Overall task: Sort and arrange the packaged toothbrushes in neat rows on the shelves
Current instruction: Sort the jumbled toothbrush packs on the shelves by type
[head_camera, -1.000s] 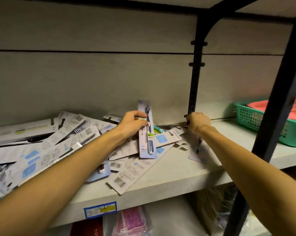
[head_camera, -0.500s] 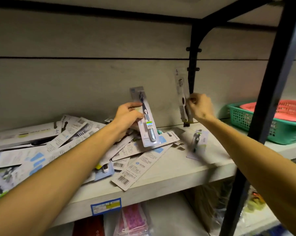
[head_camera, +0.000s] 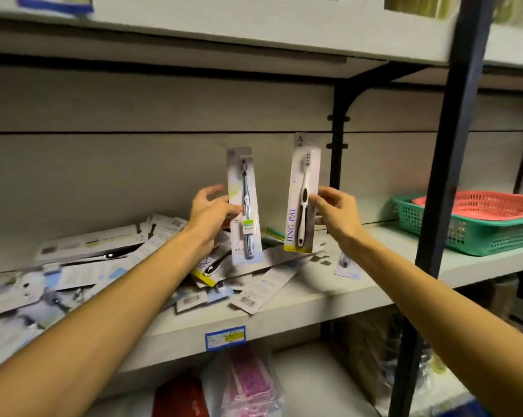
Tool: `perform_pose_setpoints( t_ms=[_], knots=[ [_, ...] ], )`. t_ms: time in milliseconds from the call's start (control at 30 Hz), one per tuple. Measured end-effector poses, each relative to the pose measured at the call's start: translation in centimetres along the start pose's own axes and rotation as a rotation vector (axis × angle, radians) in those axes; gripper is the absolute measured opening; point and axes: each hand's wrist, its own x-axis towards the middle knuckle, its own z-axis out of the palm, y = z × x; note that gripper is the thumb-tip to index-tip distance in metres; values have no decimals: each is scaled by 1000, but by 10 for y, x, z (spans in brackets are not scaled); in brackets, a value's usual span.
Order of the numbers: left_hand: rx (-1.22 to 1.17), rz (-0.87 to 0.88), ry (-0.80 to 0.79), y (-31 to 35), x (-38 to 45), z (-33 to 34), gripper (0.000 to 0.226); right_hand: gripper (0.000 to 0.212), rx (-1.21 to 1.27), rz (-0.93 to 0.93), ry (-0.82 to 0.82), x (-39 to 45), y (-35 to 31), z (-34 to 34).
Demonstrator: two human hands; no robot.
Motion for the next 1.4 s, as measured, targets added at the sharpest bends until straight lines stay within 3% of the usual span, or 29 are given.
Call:
perform_pose_setpoints(
  t_ms=[267, 833, 1033, 1167, 1300, 1400],
  knots=[
    [74, 12, 78, 34, -73, -76, 29, 17, 280, 120, -70, -59, -31, 82],
    [294, -14, 255, 120, -261, -364, 31, 9, 171, -200, -406, -248, -158, 299],
    [323, -54, 369, 152, -319, -499, 28, 12, 190, -104, -559, -325, -195, 413],
    [356, -184, 430, 152, -340, -575, 39, 16, 193, 132, -675, -365, -209, 486],
    [285, -233, 642, 145, -338, -630, 49, 20, 154, 272, -686, -383, -216, 548],
    [238, -201, 698, 141, -322, -661, 57, 21, 119, 326, -670, -382, -210, 585]
  ],
)
